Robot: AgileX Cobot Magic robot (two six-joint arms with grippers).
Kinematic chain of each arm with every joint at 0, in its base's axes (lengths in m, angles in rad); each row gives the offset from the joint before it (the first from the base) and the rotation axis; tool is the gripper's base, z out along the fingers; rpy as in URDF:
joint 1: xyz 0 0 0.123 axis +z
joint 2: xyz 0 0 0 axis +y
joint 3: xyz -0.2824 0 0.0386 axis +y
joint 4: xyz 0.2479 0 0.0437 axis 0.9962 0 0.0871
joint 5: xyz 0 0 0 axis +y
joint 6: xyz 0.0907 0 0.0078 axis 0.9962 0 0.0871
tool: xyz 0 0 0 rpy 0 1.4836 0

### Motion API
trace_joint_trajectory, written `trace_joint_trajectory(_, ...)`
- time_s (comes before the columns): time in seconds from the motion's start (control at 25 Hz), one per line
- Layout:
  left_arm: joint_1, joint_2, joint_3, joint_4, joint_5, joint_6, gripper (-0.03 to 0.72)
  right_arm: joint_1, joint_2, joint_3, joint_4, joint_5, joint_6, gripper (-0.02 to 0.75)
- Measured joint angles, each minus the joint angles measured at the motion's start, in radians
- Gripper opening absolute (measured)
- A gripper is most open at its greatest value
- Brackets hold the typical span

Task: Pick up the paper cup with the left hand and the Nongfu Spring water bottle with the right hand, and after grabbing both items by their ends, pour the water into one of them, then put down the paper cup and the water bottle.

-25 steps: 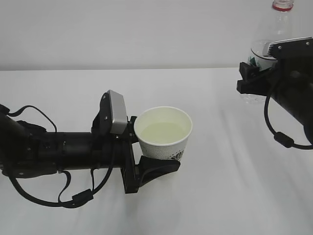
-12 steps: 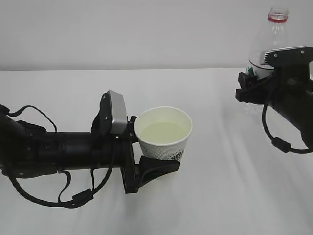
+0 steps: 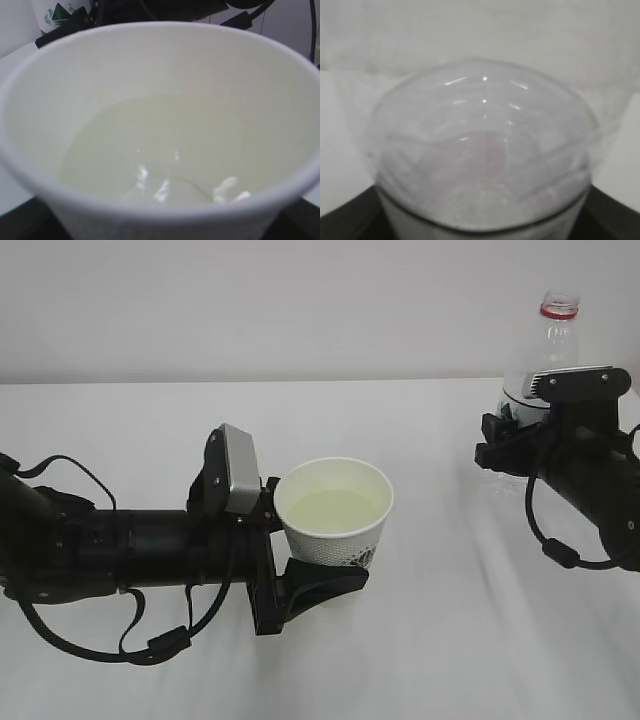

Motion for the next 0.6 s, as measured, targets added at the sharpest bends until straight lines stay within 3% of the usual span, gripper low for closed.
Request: trace_joint_trajectory(0.6, 0.0, 0.0, 0.0, 0.0, 0.0, 0.0, 0.599, 0.0, 0.095, 0.0, 0.011, -0.069, 0.003, 0.54)
